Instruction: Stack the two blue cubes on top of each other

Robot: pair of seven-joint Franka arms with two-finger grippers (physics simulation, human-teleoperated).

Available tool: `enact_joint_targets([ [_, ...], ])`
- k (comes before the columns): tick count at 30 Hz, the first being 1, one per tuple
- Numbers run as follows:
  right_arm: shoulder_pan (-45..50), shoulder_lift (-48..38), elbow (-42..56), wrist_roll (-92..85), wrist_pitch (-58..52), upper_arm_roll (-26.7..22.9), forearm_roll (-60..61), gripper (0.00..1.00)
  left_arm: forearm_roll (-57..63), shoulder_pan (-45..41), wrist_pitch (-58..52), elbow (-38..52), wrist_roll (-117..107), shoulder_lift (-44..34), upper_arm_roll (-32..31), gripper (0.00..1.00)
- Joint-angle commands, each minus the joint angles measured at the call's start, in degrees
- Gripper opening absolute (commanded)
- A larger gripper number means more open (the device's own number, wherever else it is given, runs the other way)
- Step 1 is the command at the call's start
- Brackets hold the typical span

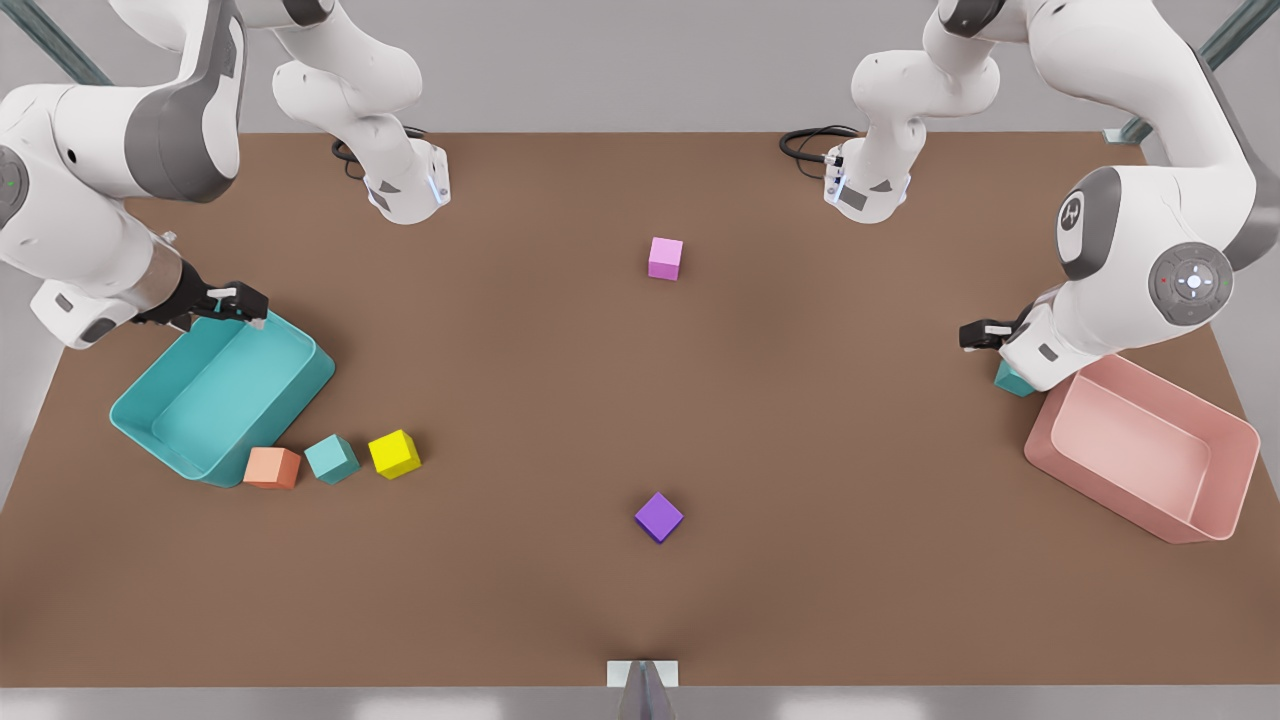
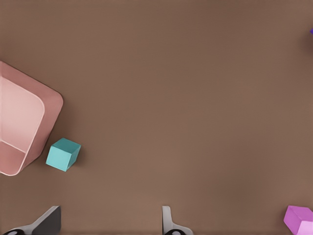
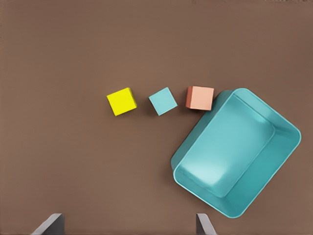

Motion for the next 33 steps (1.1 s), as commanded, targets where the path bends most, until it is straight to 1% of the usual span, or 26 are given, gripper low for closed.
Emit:
enact_joint_targets([
  [1,-0.08,-0.04,0.01,-5.77,0.13,-0.04,0.52,1.00,0.06,0.00,0.02,0.16,0.04,-0.14,-0.01,1.00],
  [3,0.10,1.71,0.10,-6.38,0.13,0.05,0.08,1.00,0.06,0.00,-0.07,0.16,0.04,-0.14,-0.01,1.00],
  [4,0.10,4.08,-0.07,-11.82,0.31,0.14,0.17,1.00,0.06,0.00,-0.07,0.16,0.04,-0.23,-0.01,1.00],
  [6,-0.87,9.80,0.37,-32.91,1.97,-0.21,-0.62,1.00,0.06,-0.09,-0.16,0.16,0.04,-0.23,-0.01,1.00],
  [7,-2.89,11.65,0.63,-41.00,3.29,-0.22,-0.36,1.00,0.06,-0.17,-0.77,0.16,-0.05,-0.23,-0.01,1.00],
  [8,-3.86,14.02,0.28,-49.18,6.28,-0.13,-0.01,1.00,0.15,-0.35,-0.86,0.16,-0.05,-0.23,-0.01,1.00],
  [12,-3.86,18.50,-0.25,-65.86,16.91,0.22,0.08,1.00,0.15,-0.35,-0.95,0.16,-0.05,-0.23,-0.01,1.00],
  [13,-3.86,19.47,-1.39,-73.34,20.52,0.22,0.70,1.00,0.15,-0.35,-1.12,0.16,-0.14,-0.23,-0.01,1.00],
  [14,-3.95,20.61,-1.57,-75.46,21.84,0.22,2.02,1.00,0.15,-0.35,-1.12,0.16,-0.14,-0.23,-0.01,1.00],
  [16,-4.21,20.44,-4.12,-81.43,25.96,0.31,2.19,1.00,0.15,-0.35,-1.21,0.16,-0.14,-0.23,-0.09,1.00],
  [17,-4.21,20.53,-5.51,-90.46,29.04,0.22,4.64,1.00,0.15,-0.35,-1.30,0.16,-0.14,-0.23,-0.09,1.00],
  [18,-4.21,20.44,-7.63,-95.67,32.03,0.22,4.74,1.00,0.15,-0.35,-1.30,0.16,-0.14,-0.23,-0.09,1.00],
  [21,-4.30,20.79,-9.56,-109.30,36.87,0.22,4.74,1.00,0.15,-0.35,-1.30,0.16,-0.14,-0.23,-0.09,1.00],
  [23,-4.30,20.88,-11.50,-115.18,39.15,0.22,4.56,1.00,0.15,-0.35,-1.30,0.16,-0.14,-0.23,-0.09,1.00],
  [25,-4.30,20.97,-13.08,-122.39,39.77,0.31,4.74,1.00,0.15,-0.35,-1.47,0.16,-0.14,-0.32,-0.09,1.00],
  [27,-4.30,20.70,-16.16,-125.91,39.77,0.31,4.74,1.00,0.24,-0.35,-1.56,0.25,-0.31,-0.32,-0.09,1.00],
  [33,-4.30,22.20,-16.77,-137.60,40.82,0.31,4.65,1.00,0.24,-0.35,-2.53,0.78,-0.14,-1.11,-0.27,1.00],
])
